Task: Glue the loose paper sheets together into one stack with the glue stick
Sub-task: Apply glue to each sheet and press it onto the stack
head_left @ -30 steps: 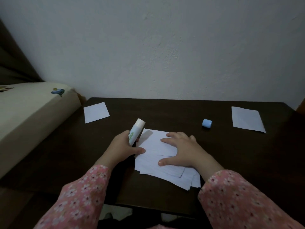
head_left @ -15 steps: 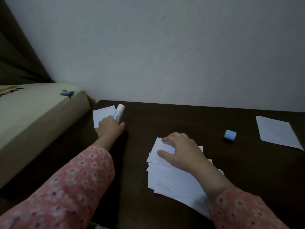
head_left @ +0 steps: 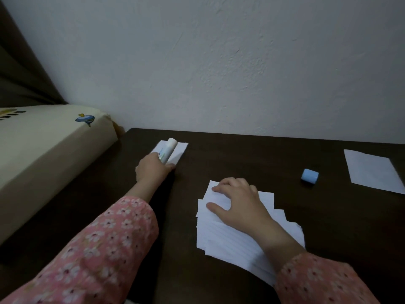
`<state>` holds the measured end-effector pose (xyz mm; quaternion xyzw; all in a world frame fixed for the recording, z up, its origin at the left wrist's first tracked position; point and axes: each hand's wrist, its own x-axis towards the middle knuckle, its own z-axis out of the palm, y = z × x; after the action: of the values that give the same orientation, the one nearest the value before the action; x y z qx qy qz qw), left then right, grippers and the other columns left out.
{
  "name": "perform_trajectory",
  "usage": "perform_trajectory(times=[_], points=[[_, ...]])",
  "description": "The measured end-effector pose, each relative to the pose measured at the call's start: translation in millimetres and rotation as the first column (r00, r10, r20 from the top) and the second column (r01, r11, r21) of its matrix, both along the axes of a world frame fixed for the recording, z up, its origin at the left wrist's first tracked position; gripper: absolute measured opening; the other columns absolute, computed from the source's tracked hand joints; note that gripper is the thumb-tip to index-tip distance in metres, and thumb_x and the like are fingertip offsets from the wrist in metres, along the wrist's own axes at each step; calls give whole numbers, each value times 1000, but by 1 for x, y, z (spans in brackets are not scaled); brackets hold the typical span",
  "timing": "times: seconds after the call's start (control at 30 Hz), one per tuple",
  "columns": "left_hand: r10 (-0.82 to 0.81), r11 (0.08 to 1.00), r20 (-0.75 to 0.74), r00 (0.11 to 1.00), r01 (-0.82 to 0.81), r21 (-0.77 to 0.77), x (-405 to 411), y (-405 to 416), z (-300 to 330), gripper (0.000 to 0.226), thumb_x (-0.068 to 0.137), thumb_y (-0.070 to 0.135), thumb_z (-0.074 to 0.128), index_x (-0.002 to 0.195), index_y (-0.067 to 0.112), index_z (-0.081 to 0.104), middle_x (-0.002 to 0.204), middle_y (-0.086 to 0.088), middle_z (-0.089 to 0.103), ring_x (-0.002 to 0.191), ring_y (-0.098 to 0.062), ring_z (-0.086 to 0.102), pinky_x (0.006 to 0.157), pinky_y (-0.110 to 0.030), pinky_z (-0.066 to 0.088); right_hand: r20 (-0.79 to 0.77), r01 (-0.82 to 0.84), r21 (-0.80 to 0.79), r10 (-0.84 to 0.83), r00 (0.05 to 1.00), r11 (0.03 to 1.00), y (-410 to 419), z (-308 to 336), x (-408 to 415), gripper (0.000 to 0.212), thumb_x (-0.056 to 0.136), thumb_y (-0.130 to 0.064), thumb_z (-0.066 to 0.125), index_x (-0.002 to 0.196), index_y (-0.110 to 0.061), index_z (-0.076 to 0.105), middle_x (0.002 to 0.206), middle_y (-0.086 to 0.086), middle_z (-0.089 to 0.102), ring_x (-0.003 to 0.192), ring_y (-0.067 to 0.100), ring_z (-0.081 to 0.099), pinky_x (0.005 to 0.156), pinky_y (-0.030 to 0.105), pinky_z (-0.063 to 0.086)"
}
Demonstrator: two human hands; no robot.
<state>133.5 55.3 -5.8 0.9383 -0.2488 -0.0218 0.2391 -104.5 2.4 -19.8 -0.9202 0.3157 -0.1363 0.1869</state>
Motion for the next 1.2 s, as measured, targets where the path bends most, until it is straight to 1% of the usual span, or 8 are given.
perform_trajectory(times=[0.3, 0.4, 0.53, 0.63, 0.77, 0.93, 1.07, 1.2], points=[[-403, 909, -179, 897, 371, -188, -74, 18, 2, 51, 74, 31, 80, 119, 21, 58, 109, 4, 62, 98, -11, 57, 83, -28, 48, -50, -132, 104, 138, 989, 986, 7, 10, -29, 50, 86, -55, 58, 132, -38, 52, 129, -21, 40, 125, 5, 30, 105, 30, 25], [-446, 887, -222, 867, 395, -240, -81, 18, 4, 37, 72, 25, 82, 104, 22, 65, 97, 7, 64, 92, -12, 61, 78, -28, 50, -30, -149, 137, 154, 988, 979, 4, 16, -35, 46, 84, -56, 60, 127, -39, 56, 126, -23, 42, 123, 4, 35, 102, 31, 33], [-435, 846, -277, 857, 284, -451, -84, 14, 4, 30, 75, 23, 80, 98, 25, 61, 100, 5, 65, 90, -10, 61, 66, -22, 48, 175, -88, 231, 48, 983, 969, -22, 43, -45, 37, 86, -54, 60, 121, -42, 58, 120, -28, 44, 113, -7, 42, 87, 21, 38], [-335, 913, -217, 917, 260, -315, -80, 8, 3, 39, 70, 36, 82, 98, 22, 59, 96, 4, 62, 87, -11, 59, 69, -25, 47, 190, -52, 205, 12, 982, 977, -44, 48, -43, 35, 88, -53, 57, 122, -43, 57, 117, -28, 48, 112, -3, 47, 85, 23, 42], [-273, 959, -208, 939, 250, -130, -81, 4, 2, 53, 56, 44, 86, 97, 22, 60, 93, 3, 63, 91, -20, 61, 86, -44, 51, -46, 15, 101, -10, 999, 995, -53, 26, -34, 44, 93, -47, 52, 137, -39, 46, 146, -19, 34, 136, 9, 28, 109, 38, 29], [-365, 929, -233, 901, 336, -158, -82, -1, 9, 46, 52, 38, 86, 89, 25, 61, 90, 2, 65, 88, -23, 64, 88, -47, 50, -197, 42, -7, -43, 980, 999, -58, 8, -31, 49, 96, -51, 42, 143, -37, 38, 154, -16, 26, 143, 14, 16, 112, 46, 16], [-356, 930, -74, 932, 345, -127, -90, -6, 13, 41, 75, 43, 75, 104, 21, 55, 99, 2, 59, 91, -17, 57, 87, -42, 48, -183, 88, -41, -94, 979, 995, -58, 7, -36, 47, 95, -53, 43, 140, -39, 43, 146, -13, 36, 136, 14, 26, 110, 46, 22], [-490, 864, -321, 811, 403, -301, -102, -10, 29, 50, 92, 30, 58, 134, 21, 32, 110, 1, 52, 92, -14, 57, 68, -27, 48, -29, 107, -80, -110, 994, 991, -60, 3, -44, 36, 98, -43, 42, 132, -37, 53, 126, -12, 48, 120, 10, 37, 101, 36, 30]])
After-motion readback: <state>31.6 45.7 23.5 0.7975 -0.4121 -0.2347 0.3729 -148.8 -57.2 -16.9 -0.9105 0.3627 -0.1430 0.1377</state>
